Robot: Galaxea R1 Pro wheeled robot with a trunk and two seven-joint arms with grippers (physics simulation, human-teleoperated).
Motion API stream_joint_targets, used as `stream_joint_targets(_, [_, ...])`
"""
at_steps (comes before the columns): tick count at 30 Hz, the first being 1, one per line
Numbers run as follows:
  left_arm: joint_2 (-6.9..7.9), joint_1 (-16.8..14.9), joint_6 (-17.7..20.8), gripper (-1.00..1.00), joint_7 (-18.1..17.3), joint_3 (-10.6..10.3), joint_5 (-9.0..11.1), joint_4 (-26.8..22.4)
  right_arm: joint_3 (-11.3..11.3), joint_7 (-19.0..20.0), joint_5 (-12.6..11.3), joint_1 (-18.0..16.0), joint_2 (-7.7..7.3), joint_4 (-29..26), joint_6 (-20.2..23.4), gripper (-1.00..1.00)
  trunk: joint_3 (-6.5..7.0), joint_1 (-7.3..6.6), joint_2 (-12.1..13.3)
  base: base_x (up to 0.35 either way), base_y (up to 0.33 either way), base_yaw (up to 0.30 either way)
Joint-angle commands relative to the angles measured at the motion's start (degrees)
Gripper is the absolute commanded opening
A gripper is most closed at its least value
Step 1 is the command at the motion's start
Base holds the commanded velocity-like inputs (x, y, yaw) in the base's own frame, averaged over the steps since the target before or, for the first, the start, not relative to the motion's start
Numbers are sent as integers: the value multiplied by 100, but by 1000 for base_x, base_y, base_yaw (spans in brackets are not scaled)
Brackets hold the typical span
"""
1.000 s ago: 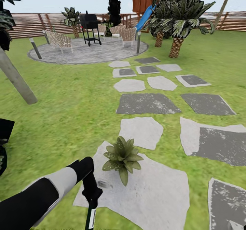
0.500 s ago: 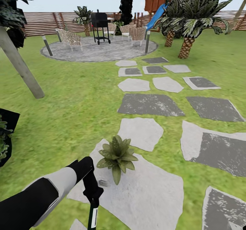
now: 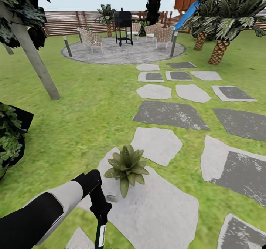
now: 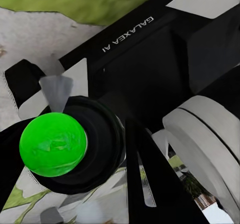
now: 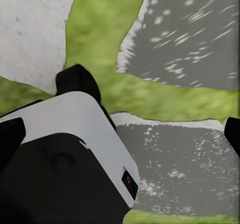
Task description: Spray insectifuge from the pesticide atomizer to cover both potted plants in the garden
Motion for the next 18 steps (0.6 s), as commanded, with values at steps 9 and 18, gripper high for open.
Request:
stream_joint_targets(9, [-2,-4,28,-100,-35,16,-62,-5,-7,60,52,-7,-8,-8,13,100,-32,-1,-2,0,-16,174])
stream_joint_targets(18, [-31,-28,28,-100,-34,-12,-90,-11,-7,60,52,-7,-12,-4,13,100,-33,-1,-2,85,-82,7])
